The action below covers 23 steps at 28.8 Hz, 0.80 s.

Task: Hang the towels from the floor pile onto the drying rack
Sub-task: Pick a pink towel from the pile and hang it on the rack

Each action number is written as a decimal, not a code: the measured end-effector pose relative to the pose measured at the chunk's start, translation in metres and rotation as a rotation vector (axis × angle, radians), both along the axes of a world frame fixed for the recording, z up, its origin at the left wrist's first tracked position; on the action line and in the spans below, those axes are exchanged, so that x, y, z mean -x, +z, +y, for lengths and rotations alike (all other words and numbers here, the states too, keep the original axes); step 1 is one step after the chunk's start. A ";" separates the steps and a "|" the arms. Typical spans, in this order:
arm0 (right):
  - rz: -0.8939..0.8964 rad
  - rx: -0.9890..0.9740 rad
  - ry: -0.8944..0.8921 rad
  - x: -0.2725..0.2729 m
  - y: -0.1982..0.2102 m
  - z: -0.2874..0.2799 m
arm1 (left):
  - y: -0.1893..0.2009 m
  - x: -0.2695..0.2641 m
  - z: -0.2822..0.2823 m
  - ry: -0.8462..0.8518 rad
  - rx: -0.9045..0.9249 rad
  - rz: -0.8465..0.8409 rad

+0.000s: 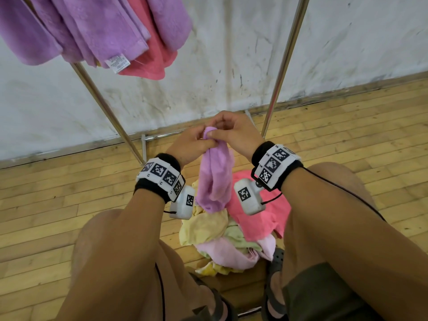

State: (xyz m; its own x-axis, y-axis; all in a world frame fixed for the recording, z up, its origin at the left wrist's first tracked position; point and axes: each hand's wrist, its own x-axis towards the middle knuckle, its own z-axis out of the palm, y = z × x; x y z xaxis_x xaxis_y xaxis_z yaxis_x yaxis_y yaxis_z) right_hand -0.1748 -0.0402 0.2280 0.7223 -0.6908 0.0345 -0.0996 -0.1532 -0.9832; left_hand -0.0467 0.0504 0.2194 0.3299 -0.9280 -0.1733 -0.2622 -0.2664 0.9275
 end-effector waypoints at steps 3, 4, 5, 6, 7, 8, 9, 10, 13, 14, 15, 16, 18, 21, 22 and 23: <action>0.032 0.000 -0.032 -0.002 -0.003 -0.003 | 0.002 -0.001 0.001 0.089 0.068 0.012; 0.078 0.028 -0.037 -0.002 -0.003 -0.005 | 0.003 -0.003 0.002 0.118 0.098 0.014; 0.134 0.063 -0.025 -0.002 -0.005 -0.007 | 0.004 -0.004 0.002 0.151 0.129 0.020; 0.194 0.102 -0.003 -0.001 -0.006 -0.008 | 0.005 -0.006 0.002 0.186 0.158 0.039; 0.238 0.136 0.018 -0.001 -0.009 -0.009 | 0.006 -0.008 0.003 0.216 0.178 0.061; 0.260 0.161 0.024 0.000 -0.010 -0.009 | 0.007 -0.010 0.002 0.235 0.192 0.078; 0.250 0.160 0.019 0.000 -0.011 -0.008 | 0.008 -0.011 0.002 0.239 0.193 0.084; 0.212 0.136 0.010 0.000 -0.011 -0.007 | 0.008 -0.011 0.002 0.231 0.185 0.081; 0.022 0.016 -0.021 -0.001 -0.004 -0.005 | 0.007 -0.005 0.003 0.132 0.103 0.037; -0.016 -0.003 -0.025 0.000 -0.001 -0.004 | 0.005 -0.003 0.002 0.079 0.064 0.017; -0.037 -0.005 -0.020 0.000 0.001 -0.003 | 0.002 -0.002 0.002 0.033 0.035 -0.011; -0.052 -0.005 -0.006 0.001 0.004 -0.001 | 0.001 -0.001 0.002 0.003 0.031 -0.039; -0.054 -0.013 0.012 0.001 0.004 0.001 | -0.001 0.000 0.003 0.022 0.070 -0.059; 0.021 -0.047 -0.009 -0.001 0.002 -0.002 | 0.004 -0.001 0.002 0.132 0.169 -0.036; 0.058 -0.067 0.005 -0.001 0.001 -0.004 | 0.004 -0.002 0.002 0.155 0.191 -0.032; 0.102 -0.065 0.030 0.000 0.001 -0.005 | 0.005 -0.003 0.001 0.171 0.208 -0.021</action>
